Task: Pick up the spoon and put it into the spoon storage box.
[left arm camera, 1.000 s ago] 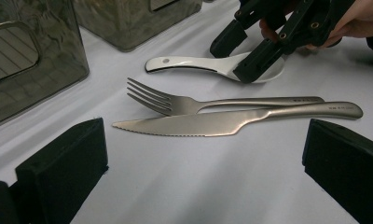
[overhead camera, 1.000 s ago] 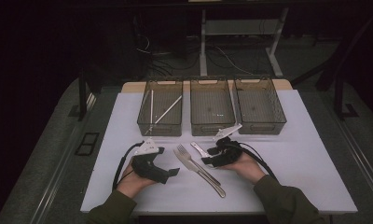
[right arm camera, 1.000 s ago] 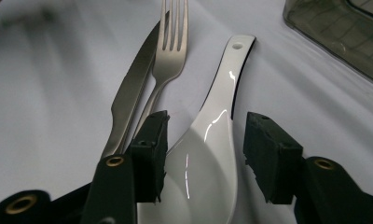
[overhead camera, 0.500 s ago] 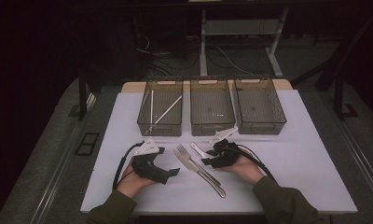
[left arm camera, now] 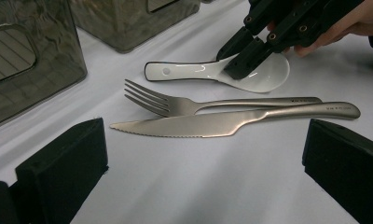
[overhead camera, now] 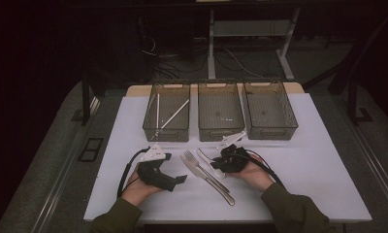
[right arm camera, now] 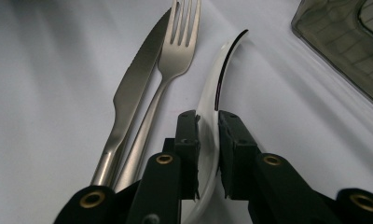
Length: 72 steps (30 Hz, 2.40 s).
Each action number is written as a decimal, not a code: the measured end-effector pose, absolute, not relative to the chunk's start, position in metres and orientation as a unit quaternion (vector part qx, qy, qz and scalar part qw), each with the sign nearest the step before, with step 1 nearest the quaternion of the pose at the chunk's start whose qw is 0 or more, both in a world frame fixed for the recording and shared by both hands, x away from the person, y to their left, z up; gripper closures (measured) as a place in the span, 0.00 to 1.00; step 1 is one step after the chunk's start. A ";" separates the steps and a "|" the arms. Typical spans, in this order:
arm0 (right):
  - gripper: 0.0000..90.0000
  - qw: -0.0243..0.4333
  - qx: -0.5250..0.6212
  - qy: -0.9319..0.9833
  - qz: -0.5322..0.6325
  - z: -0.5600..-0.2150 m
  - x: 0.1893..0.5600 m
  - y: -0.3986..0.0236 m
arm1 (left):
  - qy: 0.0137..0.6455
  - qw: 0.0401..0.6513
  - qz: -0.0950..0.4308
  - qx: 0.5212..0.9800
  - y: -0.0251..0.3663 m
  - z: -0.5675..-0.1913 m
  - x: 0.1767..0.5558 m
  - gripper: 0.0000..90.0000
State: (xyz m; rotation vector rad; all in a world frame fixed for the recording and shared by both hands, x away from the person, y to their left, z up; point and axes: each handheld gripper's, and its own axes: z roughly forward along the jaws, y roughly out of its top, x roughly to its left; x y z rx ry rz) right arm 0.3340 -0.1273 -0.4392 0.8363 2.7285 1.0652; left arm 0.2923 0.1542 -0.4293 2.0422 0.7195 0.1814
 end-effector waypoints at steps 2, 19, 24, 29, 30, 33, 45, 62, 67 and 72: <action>0.88 0.047 0.273 0.895 0.349 -0.439 0.334 -0.127 | 0.293 0.466 0.074 0.832 0.154 -0.429 0.292 0.00; 0.93 0.033 0.271 0.896 0.350 -0.433 0.335 -0.128 | 0.291 0.469 0.073 0.831 0.155 -0.429 0.292 0.00; 0.94 0.033 0.275 0.895 0.351 -0.431 0.336 -0.131 | 0.290 0.470 0.072 0.830 0.155 -0.429 0.292 0.00; 0.94 0.037 0.278 0.891 0.357 -0.425 0.338 -0.137 | 0.288 0.471 0.070 0.831 0.155 -0.429 0.292 0.00; 0.94 0.038 0.279 0.890 0.358 -0.424 0.338 -0.138 | 0.287 0.471 0.069 0.831 0.155 -0.429 0.292 0.00; 0.94 0.038 0.280 0.888 0.362 -0.422 0.338 -0.142 | 0.285 0.474 0.068 0.831 0.156 -0.430 0.292 0.00; 0.94 0.045 0.278 0.883 0.375 -0.407 0.340 -0.158 | 0.270 0.477 0.060 0.834 0.157 -0.431 0.292 0.00; 0.94 0.051 0.278 0.875 0.393 -0.390 0.344 -0.171 | 0.270 0.480 0.063 0.832 0.159 -0.430 0.289 0.00; 0.94 0.057 0.282 0.871 0.399 -0.384 0.347 -0.175 | 0.270 0.481 0.066 0.831 0.159 -0.429 0.290 0.00; 0.94 0.065 0.287 0.866 0.405 -0.376 0.353 -0.181 | 0.269 0.483 0.066 0.830 0.158 -0.429 0.290 0.00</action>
